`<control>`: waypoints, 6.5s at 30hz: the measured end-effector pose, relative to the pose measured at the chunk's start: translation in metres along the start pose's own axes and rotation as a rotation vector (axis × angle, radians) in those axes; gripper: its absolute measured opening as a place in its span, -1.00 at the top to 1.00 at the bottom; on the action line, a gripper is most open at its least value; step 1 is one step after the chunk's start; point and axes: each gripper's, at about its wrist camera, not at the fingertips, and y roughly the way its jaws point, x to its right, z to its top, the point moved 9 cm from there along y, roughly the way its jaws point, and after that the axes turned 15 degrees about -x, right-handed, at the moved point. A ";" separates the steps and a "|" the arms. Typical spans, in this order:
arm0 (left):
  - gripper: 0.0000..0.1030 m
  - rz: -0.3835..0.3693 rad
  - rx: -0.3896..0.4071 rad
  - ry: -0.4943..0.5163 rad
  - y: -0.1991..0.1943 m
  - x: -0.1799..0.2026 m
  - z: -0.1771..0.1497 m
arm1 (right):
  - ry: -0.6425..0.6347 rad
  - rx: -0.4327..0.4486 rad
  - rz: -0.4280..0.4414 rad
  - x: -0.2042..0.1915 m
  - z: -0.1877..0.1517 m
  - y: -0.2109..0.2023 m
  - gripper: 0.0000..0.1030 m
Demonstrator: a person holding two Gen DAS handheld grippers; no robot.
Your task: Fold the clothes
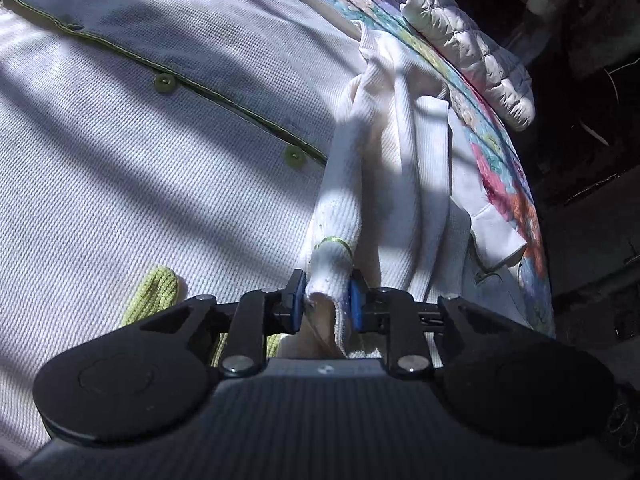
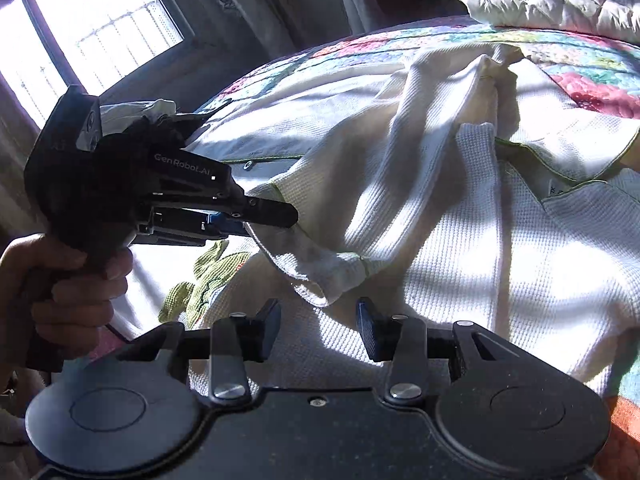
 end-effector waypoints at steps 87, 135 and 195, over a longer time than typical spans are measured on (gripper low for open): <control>0.27 0.392 0.343 -0.496 -0.207 -0.336 -0.023 | -0.385 -0.340 0.096 -0.239 0.017 0.137 -0.19; 0.91 0.091 0.174 0.234 -0.104 -0.039 -0.057 | 0.092 -0.149 0.302 -0.135 0.065 0.097 0.68; 0.89 0.015 -0.371 0.430 0.019 0.045 -0.120 | 0.061 -0.096 -0.448 0.052 -0.007 -0.038 0.91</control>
